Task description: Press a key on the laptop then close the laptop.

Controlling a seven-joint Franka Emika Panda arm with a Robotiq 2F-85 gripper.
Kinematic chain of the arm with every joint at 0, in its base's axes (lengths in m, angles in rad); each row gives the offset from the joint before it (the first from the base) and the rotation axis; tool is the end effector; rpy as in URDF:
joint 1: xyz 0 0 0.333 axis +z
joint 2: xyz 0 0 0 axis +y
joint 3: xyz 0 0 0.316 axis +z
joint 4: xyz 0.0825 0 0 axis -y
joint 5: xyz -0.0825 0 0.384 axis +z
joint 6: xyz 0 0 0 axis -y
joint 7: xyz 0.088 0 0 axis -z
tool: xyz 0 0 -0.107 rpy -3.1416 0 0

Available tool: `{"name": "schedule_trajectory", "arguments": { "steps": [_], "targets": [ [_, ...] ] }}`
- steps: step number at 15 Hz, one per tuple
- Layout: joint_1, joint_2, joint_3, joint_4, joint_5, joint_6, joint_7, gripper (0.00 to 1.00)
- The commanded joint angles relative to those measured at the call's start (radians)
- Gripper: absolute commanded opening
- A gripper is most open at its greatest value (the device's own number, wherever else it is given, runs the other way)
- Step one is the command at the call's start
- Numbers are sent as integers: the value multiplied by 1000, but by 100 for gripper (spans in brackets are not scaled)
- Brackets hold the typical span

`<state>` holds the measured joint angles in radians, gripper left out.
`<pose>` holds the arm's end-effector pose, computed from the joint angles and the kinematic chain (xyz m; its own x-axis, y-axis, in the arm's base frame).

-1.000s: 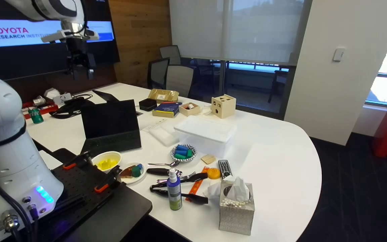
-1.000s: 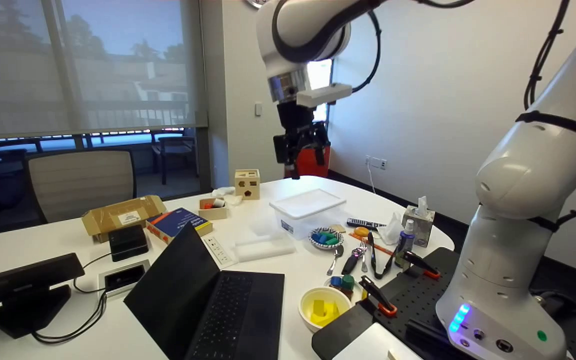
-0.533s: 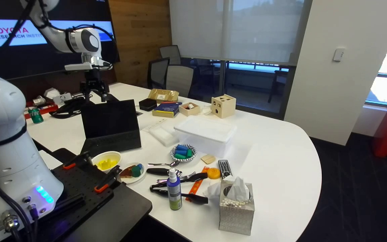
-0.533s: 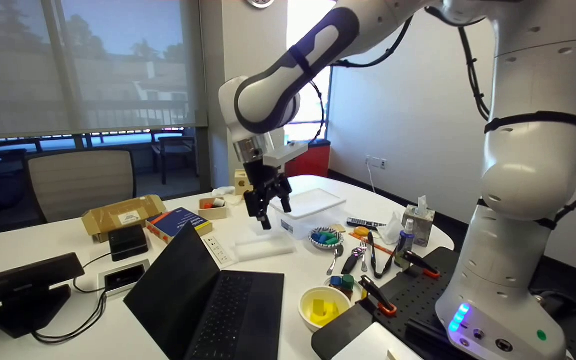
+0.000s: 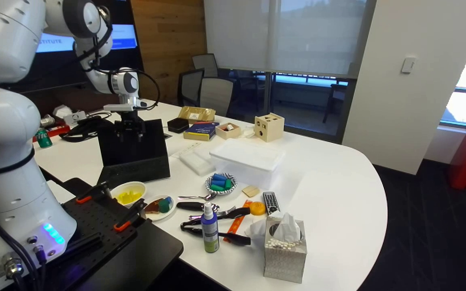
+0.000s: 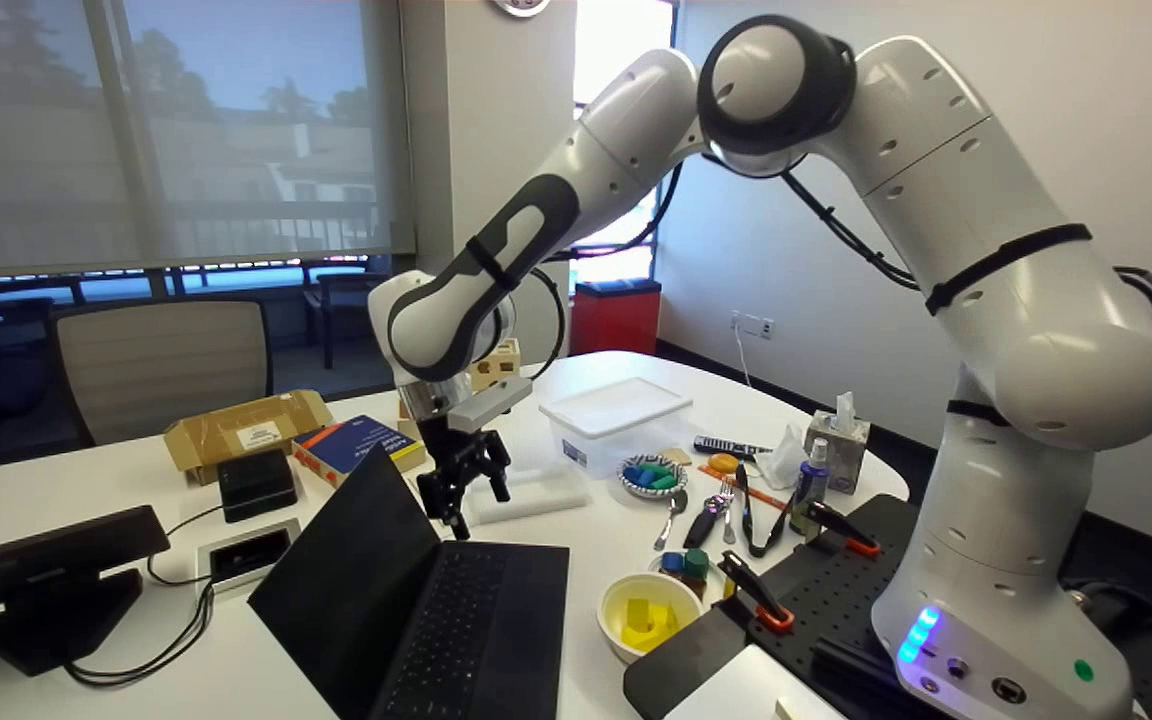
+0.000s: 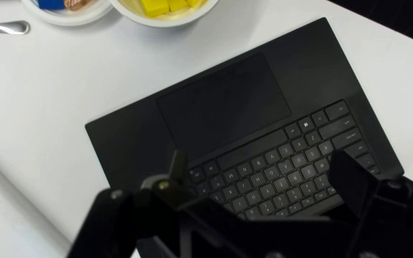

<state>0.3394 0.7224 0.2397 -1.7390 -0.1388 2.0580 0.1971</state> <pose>0.5255 0.3270 0.1463 0.8384 0.3970 -0.3735 0.4299 -0.9029 0.0052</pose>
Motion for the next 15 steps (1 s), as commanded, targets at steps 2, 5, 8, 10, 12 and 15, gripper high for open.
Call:
{"name": "schedule_trajectory", "arguments": {
  "steps": [2, 5, 8, 10, 12, 15],
  "targets": [
    [49, 261, -34, 301, 24, -55, -68, 66],
    [59, 391, -35, 462, 40, -97, -101, 40],
    [74, 496, -41, 617, 47, -162, -107, 18],
    [72, 573, -25, 730, 36, -218, -91, 3],
    [82, 624, -26, 806, 31, -262, -88, 0],
    [103, 676, -54, 866, 53, -294, -94, 0]
  ]
}}
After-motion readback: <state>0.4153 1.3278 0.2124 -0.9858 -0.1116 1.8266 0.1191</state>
